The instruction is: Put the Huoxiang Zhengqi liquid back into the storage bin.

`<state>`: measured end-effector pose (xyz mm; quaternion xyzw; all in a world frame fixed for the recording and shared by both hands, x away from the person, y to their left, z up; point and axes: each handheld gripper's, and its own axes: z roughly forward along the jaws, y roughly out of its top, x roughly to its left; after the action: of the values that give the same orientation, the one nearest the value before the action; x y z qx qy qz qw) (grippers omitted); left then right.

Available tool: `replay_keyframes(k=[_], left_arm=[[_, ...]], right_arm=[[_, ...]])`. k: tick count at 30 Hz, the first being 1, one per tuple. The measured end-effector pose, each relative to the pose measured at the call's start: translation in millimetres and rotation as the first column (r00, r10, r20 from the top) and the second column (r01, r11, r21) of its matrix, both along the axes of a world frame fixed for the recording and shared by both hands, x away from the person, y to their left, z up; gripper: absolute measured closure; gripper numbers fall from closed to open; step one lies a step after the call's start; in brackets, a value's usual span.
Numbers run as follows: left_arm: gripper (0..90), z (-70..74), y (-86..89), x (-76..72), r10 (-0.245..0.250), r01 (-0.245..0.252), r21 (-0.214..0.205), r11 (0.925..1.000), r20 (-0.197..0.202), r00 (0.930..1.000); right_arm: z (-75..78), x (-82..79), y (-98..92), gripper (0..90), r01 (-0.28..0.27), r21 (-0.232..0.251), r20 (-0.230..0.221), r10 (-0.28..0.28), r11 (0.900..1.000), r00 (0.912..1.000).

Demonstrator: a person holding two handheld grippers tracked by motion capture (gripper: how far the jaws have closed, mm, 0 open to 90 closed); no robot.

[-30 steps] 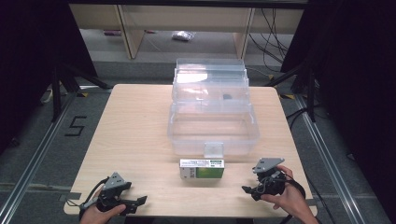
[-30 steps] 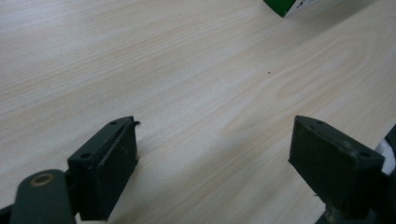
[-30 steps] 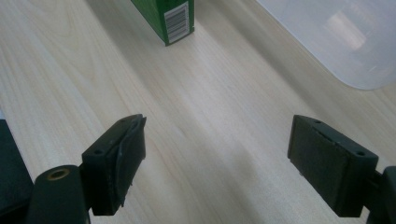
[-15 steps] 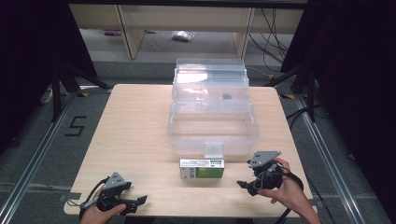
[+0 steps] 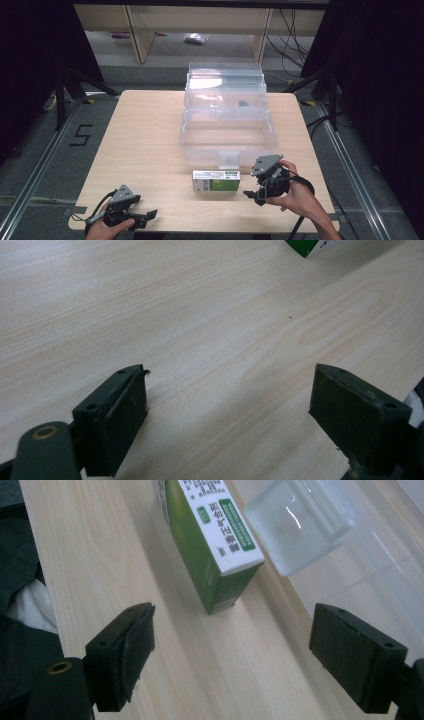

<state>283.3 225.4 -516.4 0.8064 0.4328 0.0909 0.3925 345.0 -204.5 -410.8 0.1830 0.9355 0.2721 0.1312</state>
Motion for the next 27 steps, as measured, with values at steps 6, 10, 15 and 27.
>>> replay_keyframes(k=[6, 10, 15, 27], left_arm=[[14.8, 0.2, -0.1, -1.1, 0.009, -0.009, -0.005, 0.9999, -0.006, 0.9999], [14.8, 0.1, 0.3, -0.4, 0.002, -0.002, -0.002, 1.0000, -0.001, 1.0000], [14.8, 0.2, 0.2, -0.2, 0.001, -0.001, -0.001, 1.0000, 0.001, 1.0000], [14.8, -0.1, 0.4, -0.2, 0.013, -0.013, -0.002, 0.9999, 0.006, 0.9999]], right_arm=[[8.9, 2.6, 9.1, 19.0, -0.022, -0.012, 0.007, 0.022, 0.9997, 0.9997], [11.6, 6.7, 16.4, 18.8, -0.041, -0.035, 0.008, 0.041, 0.9986, 0.9991], [11.7, 11.8, 26.4, 18.5, -0.068, -0.050, 0.001, 0.068, 0.9965, 0.9977], [9.6, 24.6, 57.2, 20.1, -0.125, -0.087, -0.037, 0.122, 0.9883, 0.9918]])
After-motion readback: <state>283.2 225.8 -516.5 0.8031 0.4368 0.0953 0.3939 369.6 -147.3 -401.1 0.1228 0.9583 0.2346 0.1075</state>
